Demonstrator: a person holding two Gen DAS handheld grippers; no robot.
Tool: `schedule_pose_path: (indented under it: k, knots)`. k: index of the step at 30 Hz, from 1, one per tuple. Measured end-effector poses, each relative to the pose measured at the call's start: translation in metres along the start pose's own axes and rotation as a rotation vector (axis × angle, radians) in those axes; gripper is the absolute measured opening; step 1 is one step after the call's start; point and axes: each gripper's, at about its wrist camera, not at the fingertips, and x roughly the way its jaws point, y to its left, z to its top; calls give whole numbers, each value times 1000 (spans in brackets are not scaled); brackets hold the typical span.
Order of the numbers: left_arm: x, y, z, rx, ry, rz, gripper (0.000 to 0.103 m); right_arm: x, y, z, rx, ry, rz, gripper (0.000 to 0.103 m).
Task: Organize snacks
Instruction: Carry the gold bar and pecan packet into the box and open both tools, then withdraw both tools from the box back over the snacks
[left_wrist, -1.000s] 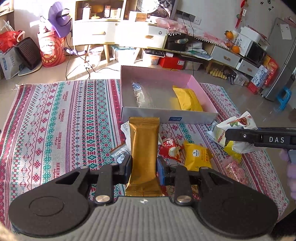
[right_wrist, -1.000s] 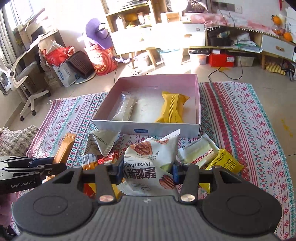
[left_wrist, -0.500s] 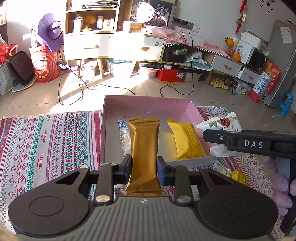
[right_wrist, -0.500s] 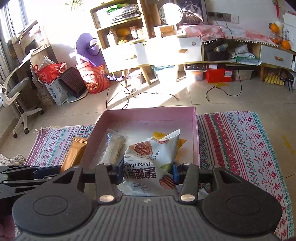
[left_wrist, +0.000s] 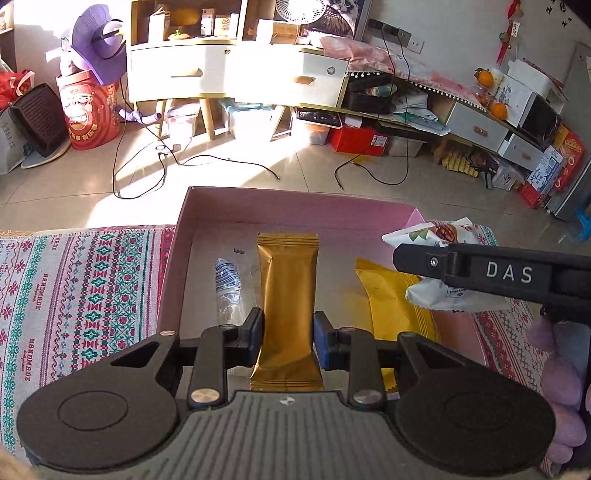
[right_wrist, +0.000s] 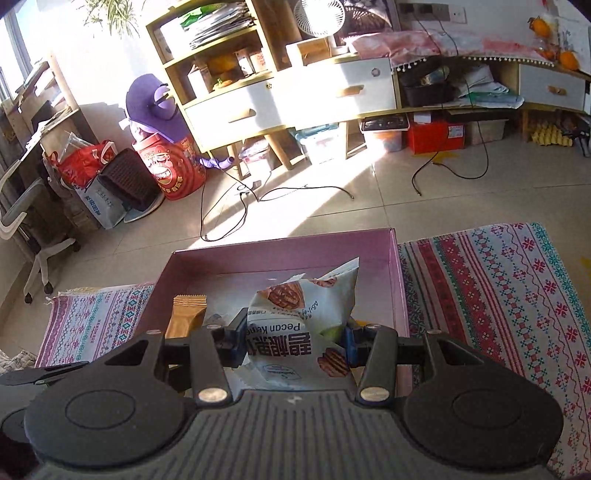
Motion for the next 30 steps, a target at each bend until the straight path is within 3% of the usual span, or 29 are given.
schedule_pose_path:
  k: [13, 14, 18, 21, 30]
  knots:
    - [18, -2, 2, 16, -6, 44, 37, 20, 7, 5, -3, 4, -9, 46]
    - [17, -2, 3, 13, -11, 48, 39, 19, 7, 6, 2, 1, -11, 49]
    - [13, -4, 2, 17, -27, 52, 65, 14, 7, 10, 21, -19, -2, 66]
    - [9, -6, 1, 41, -39, 53, 75, 8, 7, 11, 13, -30, 2, 72]
    - [-13, -14, -4, 83, -61, 34, 90, -22, 15, 10, -43, -70, -2, 87]
